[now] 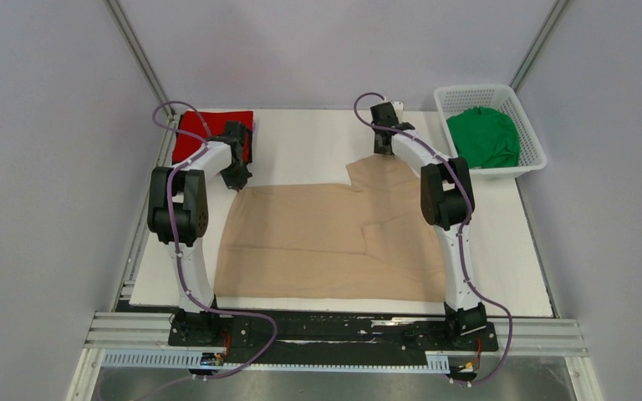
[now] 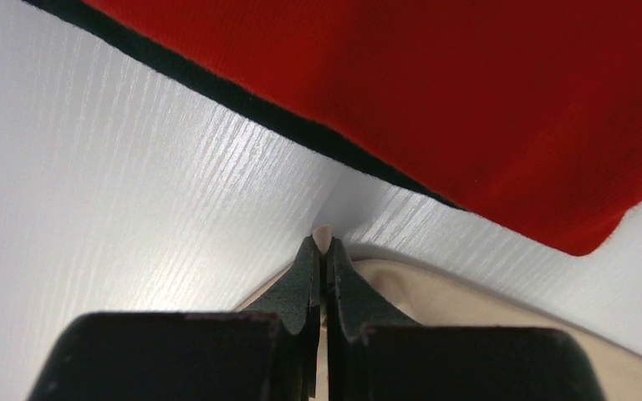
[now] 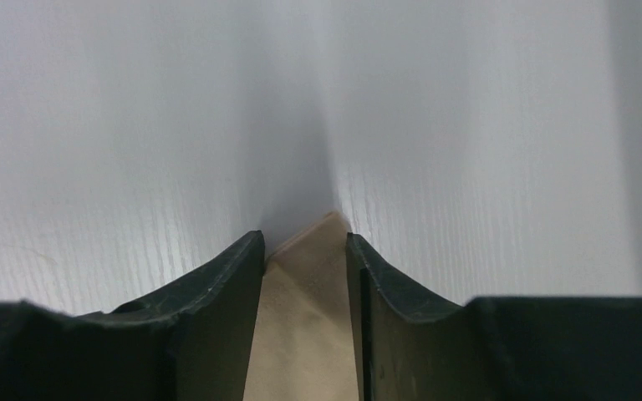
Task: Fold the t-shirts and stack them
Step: Grab the side of the flattened tshirt furthest away from the robot with both arms, then fold the other side of the tshirt into a rectangle
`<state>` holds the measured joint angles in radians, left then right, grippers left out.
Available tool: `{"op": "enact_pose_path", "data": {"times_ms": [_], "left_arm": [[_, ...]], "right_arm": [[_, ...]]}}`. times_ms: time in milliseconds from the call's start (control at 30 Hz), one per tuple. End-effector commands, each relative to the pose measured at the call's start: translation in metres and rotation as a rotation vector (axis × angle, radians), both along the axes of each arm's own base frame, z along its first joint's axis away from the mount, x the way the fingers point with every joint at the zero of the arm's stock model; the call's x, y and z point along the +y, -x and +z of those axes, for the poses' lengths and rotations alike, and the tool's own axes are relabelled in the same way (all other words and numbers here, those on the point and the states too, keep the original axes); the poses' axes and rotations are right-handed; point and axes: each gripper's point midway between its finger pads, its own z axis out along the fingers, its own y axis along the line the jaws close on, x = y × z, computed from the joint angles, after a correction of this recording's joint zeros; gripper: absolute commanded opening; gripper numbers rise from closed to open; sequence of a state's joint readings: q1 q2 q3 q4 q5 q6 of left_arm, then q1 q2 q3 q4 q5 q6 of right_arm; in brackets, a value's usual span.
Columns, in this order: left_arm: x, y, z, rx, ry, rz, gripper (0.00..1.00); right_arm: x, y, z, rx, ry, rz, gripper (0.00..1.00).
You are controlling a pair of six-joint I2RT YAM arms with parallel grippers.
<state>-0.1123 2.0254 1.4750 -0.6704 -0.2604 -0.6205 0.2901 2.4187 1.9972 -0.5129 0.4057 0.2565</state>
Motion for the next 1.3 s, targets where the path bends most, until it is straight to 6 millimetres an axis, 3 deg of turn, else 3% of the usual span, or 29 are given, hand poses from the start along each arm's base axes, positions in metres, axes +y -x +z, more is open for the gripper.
{"op": "enact_pose_path", "data": {"times_ms": [0,200,467,633,767,1000,1267], "left_arm": [[0.0,-0.008,0.036,-0.089,0.012,-0.024,0.0],[-0.004,-0.009,0.04,-0.107,0.029,-0.05,0.0],[-0.001,-0.029,0.052,-0.143,-0.004,-0.064,0.0],[0.001,-0.033,0.05,-0.134,-0.017,-0.058,0.0],[0.0,-0.033,0.052,-0.143,-0.012,-0.082,0.0],[-0.02,-0.018,0.05,-0.154,0.078,-0.198,0.0],[-0.024,0.017,0.069,-0.211,0.086,-0.294,0.0]], "right_arm": [[-0.014,0.021,0.008,0.022,-0.009,-0.09,0.33],[-0.012,0.009,0.022,-0.042,-0.063,-0.123,0.0],[-0.026,-0.029,0.096,-0.264,-0.1,-0.087,0.0],[-0.018,-0.029,0.1,-0.28,-0.087,0.011,0.0],[-0.02,-0.01,0.095,-0.256,-0.092,0.009,0.0],[-0.01,0.036,0.12,-0.265,-0.135,0.055,0.0],[-0.012,0.117,0.135,-0.245,-0.153,0.041,0.0]]}}
